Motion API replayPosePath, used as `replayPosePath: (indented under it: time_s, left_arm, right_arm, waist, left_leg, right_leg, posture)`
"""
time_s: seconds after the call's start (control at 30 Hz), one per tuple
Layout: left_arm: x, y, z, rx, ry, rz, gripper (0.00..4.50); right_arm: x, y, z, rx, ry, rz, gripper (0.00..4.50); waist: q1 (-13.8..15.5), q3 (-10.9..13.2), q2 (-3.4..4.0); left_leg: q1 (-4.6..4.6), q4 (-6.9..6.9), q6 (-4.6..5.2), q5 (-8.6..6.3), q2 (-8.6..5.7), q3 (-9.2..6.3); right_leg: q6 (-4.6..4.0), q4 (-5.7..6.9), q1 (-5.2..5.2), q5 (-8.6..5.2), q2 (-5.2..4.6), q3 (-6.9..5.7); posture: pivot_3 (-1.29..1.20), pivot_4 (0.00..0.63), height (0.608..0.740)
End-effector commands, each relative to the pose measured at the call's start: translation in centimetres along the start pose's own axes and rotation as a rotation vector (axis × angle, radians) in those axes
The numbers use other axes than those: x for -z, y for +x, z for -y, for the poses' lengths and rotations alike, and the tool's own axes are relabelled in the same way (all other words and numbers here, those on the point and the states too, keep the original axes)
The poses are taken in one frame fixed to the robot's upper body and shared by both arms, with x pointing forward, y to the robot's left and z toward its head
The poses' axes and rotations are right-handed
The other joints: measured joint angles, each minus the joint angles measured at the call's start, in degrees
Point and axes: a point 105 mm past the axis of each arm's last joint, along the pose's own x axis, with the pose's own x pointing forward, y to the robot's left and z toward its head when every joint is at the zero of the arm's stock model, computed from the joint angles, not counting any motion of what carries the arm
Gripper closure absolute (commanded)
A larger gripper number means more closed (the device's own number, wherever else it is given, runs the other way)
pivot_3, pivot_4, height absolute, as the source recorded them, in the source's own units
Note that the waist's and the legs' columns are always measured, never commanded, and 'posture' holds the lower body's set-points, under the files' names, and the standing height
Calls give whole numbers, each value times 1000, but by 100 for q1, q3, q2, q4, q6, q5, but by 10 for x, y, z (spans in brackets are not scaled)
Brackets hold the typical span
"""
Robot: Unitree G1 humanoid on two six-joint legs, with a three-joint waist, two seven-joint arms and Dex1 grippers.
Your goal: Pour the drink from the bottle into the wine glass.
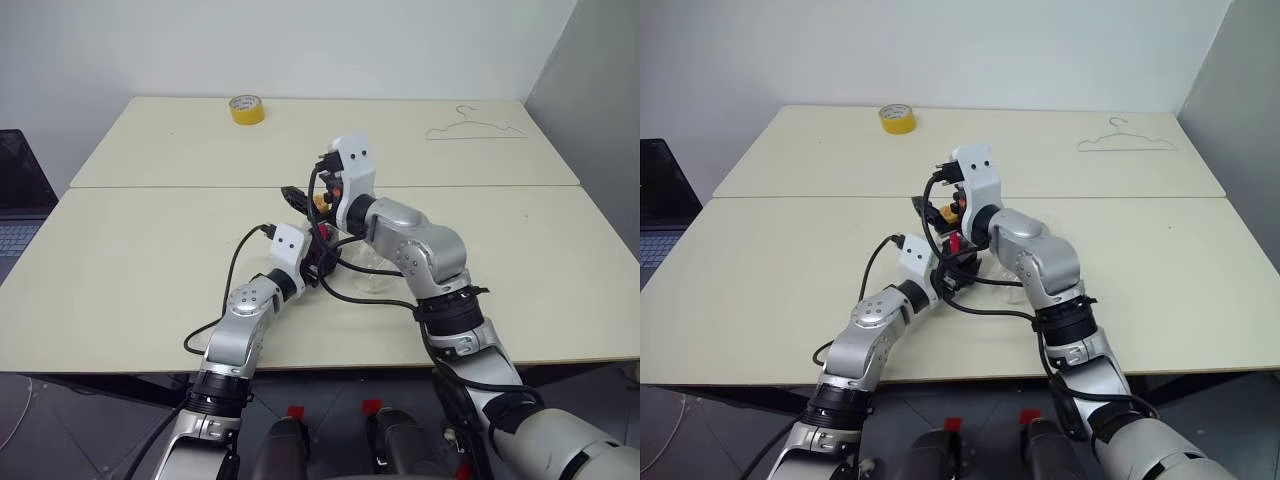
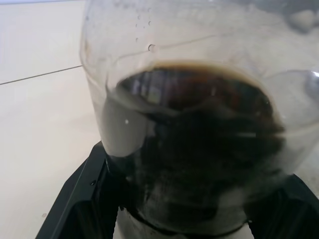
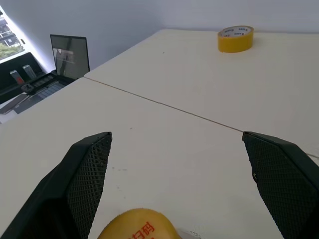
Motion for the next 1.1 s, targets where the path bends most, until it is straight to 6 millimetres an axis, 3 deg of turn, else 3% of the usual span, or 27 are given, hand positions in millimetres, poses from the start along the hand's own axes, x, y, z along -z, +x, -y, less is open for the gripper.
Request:
replayPosePath:
  time_s: [0.03, 0.53, 1.1]
  left_arm:
    - [41, -5, 6, 1, -56, -146, 1434]
    - [41, -6, 5, -1, -53, -147, 1434]
    - [41, -6, 2, -2, -50, -150, 1434]
  right_arm:
    - [-21, 2, -4, 1, -18, 80, 30]
    - [-15, -6, 16, 52, 13, 79, 30]
    - [-23, -33, 12, 6, 35, 106, 30]
  waist:
    - [-1, 0, -1]
    - [-41, -2, -1]
    - [-22, -2, -2]
  left_leg:
    - [0, 0, 0, 0, 0, 0]
    - [0, -1, 0, 0, 1, 0]
    - [-2, -2, 0, 0, -1, -1]
  right_leg:
    - [0, 0, 0, 0, 0, 0]
    - [0, 0, 0, 0, 0, 1]
    - [0, -3, -1, 0, -1, 0]
  posture:
    - [0, 150, 740]
    - [0, 150, 740]
    - [0, 150, 740]
